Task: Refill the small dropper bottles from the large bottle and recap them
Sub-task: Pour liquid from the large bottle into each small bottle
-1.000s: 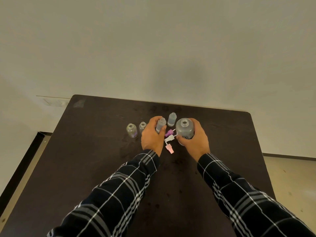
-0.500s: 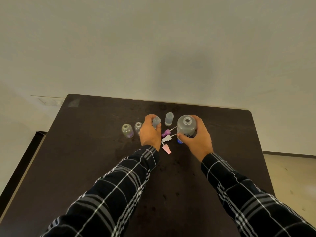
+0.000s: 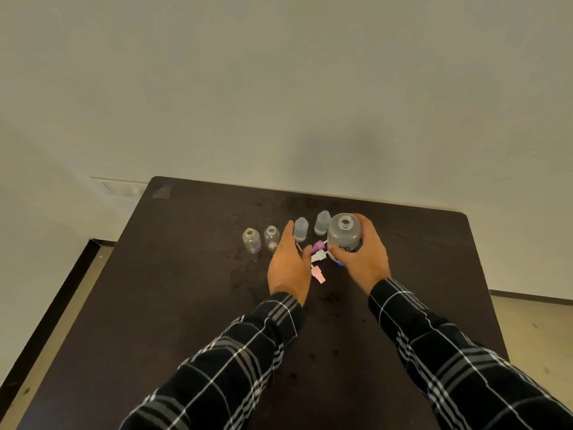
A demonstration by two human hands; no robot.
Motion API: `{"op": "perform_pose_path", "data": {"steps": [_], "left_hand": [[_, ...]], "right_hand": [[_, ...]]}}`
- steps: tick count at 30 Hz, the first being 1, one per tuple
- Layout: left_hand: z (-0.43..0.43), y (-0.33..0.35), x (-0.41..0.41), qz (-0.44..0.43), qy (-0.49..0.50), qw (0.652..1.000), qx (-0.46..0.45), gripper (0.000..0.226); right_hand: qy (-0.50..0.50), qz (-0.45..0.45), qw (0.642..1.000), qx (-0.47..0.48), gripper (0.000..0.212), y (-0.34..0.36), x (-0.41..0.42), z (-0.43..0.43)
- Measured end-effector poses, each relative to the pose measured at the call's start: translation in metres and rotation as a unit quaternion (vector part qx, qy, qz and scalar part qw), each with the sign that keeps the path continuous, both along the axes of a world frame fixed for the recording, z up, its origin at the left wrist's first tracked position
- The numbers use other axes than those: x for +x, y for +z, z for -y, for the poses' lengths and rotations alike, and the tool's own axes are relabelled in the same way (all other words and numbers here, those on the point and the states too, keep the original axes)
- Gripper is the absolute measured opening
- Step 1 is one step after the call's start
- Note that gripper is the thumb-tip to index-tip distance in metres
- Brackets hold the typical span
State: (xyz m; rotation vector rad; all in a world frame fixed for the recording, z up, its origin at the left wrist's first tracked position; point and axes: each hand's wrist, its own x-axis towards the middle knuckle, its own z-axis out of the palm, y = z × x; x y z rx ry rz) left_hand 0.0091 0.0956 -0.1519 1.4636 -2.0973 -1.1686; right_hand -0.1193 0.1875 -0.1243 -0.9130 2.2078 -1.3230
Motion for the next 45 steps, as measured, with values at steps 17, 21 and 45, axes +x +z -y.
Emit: {"op": "perform_pose_path", "data": {"steps": [17,21,45], "left_hand": [[0.069,0.007,0.026,0.153,-0.039,0.987,0.004,0.063],[0.072,0.008,0.024,0.176,-0.046,0.983,-0.006,0.050],[0.037,0.015,0.071,-0.188,-0.089,0.973,-0.097,0.041]], "right_hand": [[0.034,0.004,0.998,0.060,0.070,0.008,0.046,0.015],[0.035,-0.007,0.996,0.080,0.069,0.010,0.044,0.017],[0.076,-0.297,0.917,0.255,0.071,0.050,0.054,0.041]]}}
